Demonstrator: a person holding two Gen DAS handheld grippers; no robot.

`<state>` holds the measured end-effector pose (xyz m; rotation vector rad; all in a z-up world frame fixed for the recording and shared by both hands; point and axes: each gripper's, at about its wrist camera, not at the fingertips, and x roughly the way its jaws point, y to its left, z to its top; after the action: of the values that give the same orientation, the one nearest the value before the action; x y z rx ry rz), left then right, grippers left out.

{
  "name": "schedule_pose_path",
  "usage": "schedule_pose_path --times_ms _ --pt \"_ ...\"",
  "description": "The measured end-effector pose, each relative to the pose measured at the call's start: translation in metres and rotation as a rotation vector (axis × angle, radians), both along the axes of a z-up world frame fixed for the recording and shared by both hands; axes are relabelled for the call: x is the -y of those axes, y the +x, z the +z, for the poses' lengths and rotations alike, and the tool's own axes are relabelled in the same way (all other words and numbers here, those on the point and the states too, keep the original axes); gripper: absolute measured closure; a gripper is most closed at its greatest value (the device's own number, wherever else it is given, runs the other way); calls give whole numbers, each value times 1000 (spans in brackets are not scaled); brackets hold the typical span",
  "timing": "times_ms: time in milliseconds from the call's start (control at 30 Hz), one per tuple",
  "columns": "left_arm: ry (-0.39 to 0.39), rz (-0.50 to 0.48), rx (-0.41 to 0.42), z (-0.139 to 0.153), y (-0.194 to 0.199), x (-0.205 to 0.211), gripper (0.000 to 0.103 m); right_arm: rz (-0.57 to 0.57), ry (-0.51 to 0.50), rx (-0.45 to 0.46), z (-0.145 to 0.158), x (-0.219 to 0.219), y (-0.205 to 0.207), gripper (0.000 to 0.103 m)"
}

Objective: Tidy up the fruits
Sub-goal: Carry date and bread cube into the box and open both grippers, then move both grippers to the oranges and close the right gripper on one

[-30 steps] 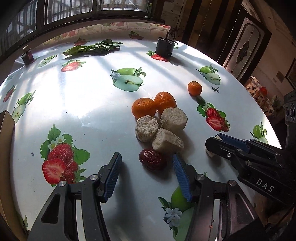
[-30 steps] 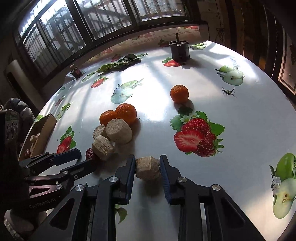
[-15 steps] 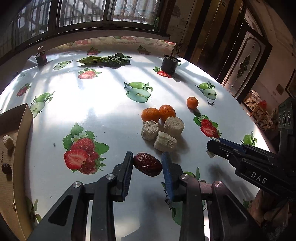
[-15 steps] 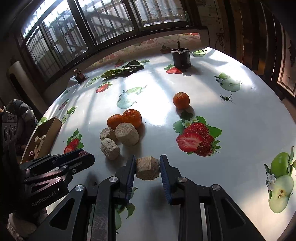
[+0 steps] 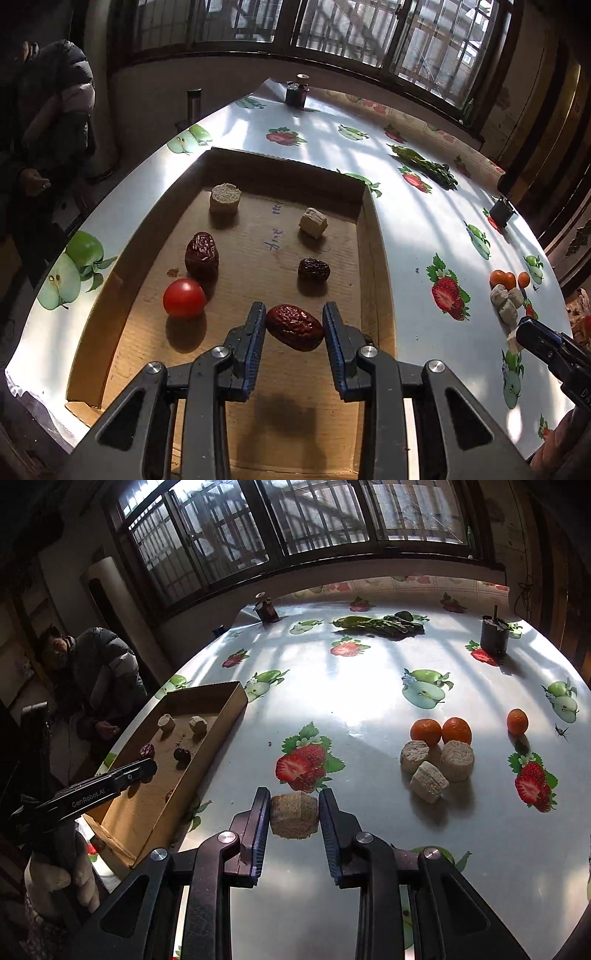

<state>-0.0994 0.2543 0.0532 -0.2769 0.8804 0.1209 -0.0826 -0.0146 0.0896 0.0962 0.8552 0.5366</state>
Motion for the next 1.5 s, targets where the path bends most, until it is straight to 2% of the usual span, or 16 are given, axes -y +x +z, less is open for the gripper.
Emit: schedule_pose_path --times_ms 200,333,500,633,733,800,933,1133,1367,1500 --pt "11 97 -38 -17 -13 -45 72 198 -35 2 -7 -104 -12 74" --pt "-14 105 -26 -19 -18 -58 72 264 -77 -10 -23 -147 -18 74" --pt "-51 113 0 -15 -23 -64 71 269 -119 -27 -43 -171 -15 73" --pt "-60 131 38 -5 -27 -65 58 256 -110 -24 -43 -172 -14 72" --pt "-73 137 74 7 -31 -63 57 235 -94 7 -32 -163 -16 63" --pt "-79 135 96 14 -34 -59 55 209 -71 27 -22 -150 -15 58" --pt "-86 90 132 32 -35 -40 52 133 -40 54 -4 -109 -10 57" --pt "-71 -56 153 48 -23 17 48 -59 -25 47 4 -8 11 57" --pt "-91 -230 103 42 5 96 47 -382 -56 -12 -7 137 54 58" --pt "-68 -302 90 43 32 144 47 -512 -83 -47 -21 192 89 58"
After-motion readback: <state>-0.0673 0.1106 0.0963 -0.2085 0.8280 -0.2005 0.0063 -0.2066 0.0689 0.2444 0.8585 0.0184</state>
